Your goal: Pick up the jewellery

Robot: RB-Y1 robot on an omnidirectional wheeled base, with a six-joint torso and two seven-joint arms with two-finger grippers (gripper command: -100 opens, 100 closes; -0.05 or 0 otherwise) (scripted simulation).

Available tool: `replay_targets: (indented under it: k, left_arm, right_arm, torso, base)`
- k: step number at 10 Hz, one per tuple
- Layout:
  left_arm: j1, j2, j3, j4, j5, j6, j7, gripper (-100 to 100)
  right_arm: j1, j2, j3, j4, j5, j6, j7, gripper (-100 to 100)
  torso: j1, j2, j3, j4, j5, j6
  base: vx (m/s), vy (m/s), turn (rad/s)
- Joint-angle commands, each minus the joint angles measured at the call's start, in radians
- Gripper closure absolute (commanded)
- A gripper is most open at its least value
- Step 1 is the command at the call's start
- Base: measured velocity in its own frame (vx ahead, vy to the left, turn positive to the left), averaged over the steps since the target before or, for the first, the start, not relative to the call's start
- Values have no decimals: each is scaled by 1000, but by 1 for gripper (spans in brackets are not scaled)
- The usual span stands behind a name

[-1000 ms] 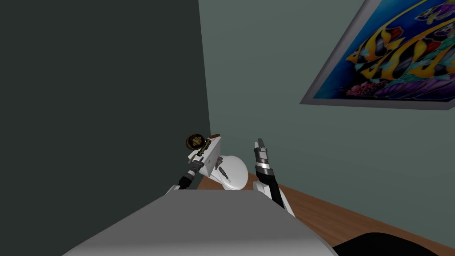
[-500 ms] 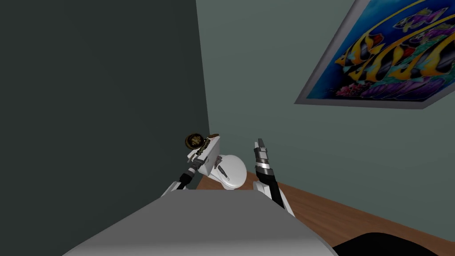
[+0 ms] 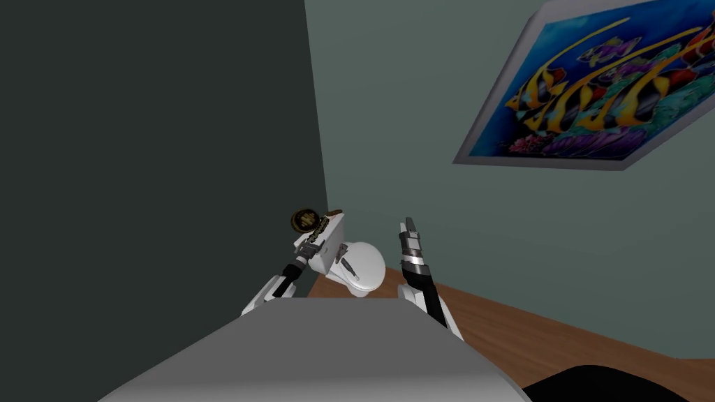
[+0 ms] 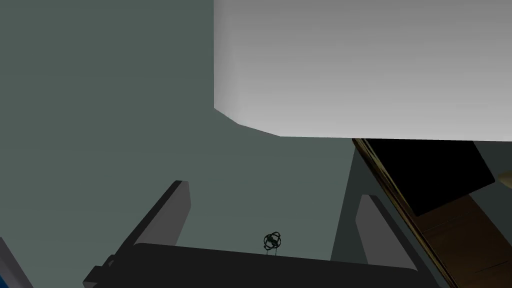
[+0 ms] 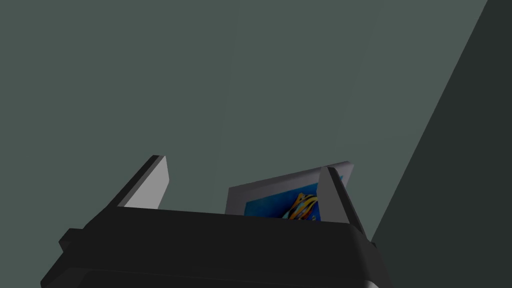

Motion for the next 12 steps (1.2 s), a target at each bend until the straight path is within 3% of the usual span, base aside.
replay_targets:
  k: [1,8,9,10,11,12]
  left_arm:
    - [-14,18,-2,-14,1,31,22,-100]
    - [-70,75,-16,-69,3,151,100,-100]
    - [-67,70,-12,-58,3,135,91,-100]
    - [-69,71,-12,-58,4,137,93,0]
    - [-85,87,-12,-76,5,165,106,-100]
    - [-82,79,-12,-64,4,150,98,-100]
  right_arm:
    - [0,0,0,0,0,0,0,0]
    - [0,0,0,0,0,0,0,0]
    - [0,0,0,0,0,0,0,0]
    - [0,0,0,0,0,0,0,0]
    - [0,0,0,0,0,0,0,0]
    - [0,0,0,0,0,0,0,0]
  torso:
    - [0,0,0,0,0,0]
    - [0,0,0,0,0,0]
    - [0,0,0,0,0,0]
    - [1,-1,-1,0,0,0]
    - [1,-2,-1,0,0,0]
    - [-1,-4,-2,-1,0,0]
  base:
    - [-49,-21,-53]
    - [-38,-15,-37]
    - [-16,-7,-7]
    - [0,0,0]
    - [30,-39,-63]
    - [20,-23,-14]
